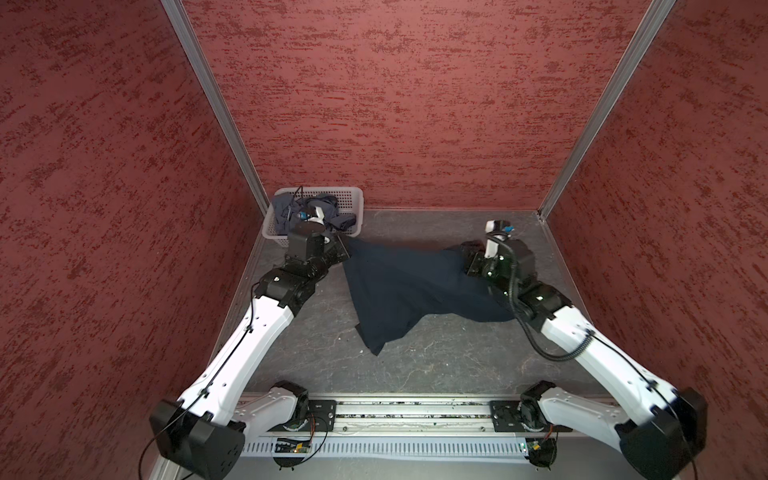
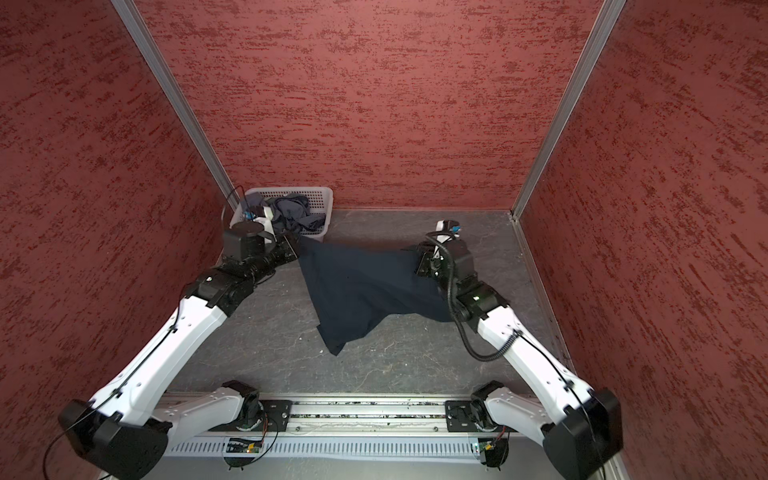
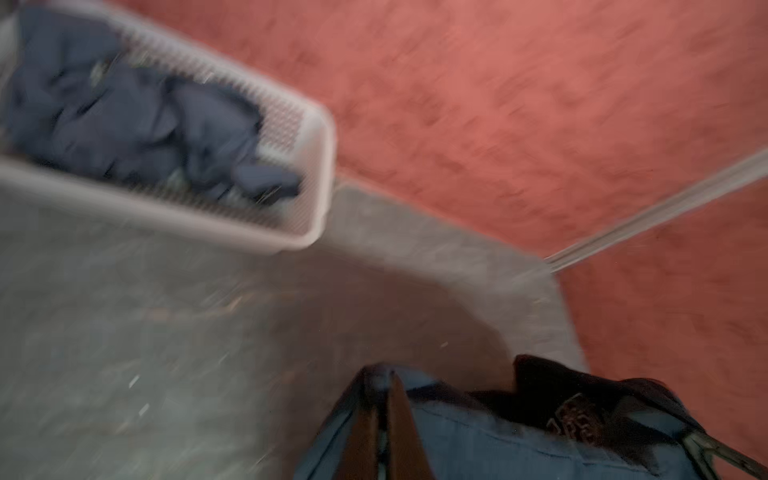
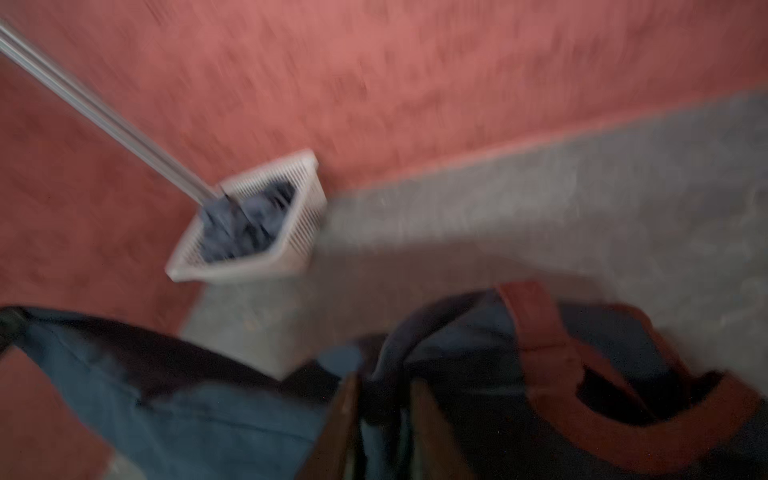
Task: Fold and stack the tank tops
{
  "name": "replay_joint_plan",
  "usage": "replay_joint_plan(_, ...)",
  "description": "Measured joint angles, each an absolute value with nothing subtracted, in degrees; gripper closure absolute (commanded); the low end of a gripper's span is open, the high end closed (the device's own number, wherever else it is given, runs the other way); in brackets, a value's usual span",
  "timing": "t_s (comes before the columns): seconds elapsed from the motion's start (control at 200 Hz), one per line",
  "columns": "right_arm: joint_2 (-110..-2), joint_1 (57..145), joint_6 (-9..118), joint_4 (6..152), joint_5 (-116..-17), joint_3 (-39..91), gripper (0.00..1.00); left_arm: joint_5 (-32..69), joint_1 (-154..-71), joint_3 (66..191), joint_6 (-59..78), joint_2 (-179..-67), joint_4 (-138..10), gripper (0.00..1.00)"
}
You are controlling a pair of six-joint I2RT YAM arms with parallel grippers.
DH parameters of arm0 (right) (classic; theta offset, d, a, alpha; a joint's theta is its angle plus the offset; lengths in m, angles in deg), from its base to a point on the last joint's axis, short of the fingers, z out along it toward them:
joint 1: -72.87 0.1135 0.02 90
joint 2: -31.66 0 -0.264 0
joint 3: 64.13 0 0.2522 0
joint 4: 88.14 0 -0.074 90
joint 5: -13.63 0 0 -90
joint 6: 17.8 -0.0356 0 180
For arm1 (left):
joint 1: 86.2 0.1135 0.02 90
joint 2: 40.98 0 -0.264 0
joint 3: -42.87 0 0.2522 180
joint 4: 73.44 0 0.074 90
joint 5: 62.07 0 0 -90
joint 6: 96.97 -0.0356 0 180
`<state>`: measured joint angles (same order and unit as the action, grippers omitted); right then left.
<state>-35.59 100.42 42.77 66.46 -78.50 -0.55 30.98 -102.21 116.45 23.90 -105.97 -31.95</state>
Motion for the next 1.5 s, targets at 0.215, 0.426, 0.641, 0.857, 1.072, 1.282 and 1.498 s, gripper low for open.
replay_joint_plan(0.215, -39.08, 100.09, 42.72, 61.3, -79.01, -2.49, 0.27, 26.87, -95.82, 108.32, 25.87, -105.88, -27.14, 1.0)
replay_joint_plan(0.426, -42.14, 93.03, 43.16, 62.02, -79.47, 2.55, 0.28, 24.4, -95.76, 107.92, 26.15, -105.47, -29.39, 1.0)
replay_joint_plan(0.641, -56.22, 85.6, 43.31, 60.89, -79.6, 8.26, 0.33, 23.26, -95.72, 106.79, 26.92, -105.47, -31.25, 1.0)
replay_joint_plan(0.857, -64.18, 84.18, 45.94, 58.13, -80.56, 11.65, 0.36, 22.58, -95.56, 105.8, 27.4, -105.42, -33.15, 1.0)
replay_joint_plan(1.072, -65.36, 85.58, 47.77, 56.84, -80.69, 11.65, 0.37, 22.17, -95.3, 105.56, 27.97, -105.82, -34.36, 1.0)
replay_joint_plan(1.282, -69.29, 86.26, 49.21, 55.27, -82.68, 11.84, 0.38, 21.97, -95.12, 105.56, 28.19, -106.78, -35.12, 1.0)
replay_joint_plan(1.498, -71.5, 86.96, 50.2, 54.15, -84.71, 12.19, 0.37, 21.9, -94.62, 105.54, 28.21, -107.15, -35.93, 1.0)
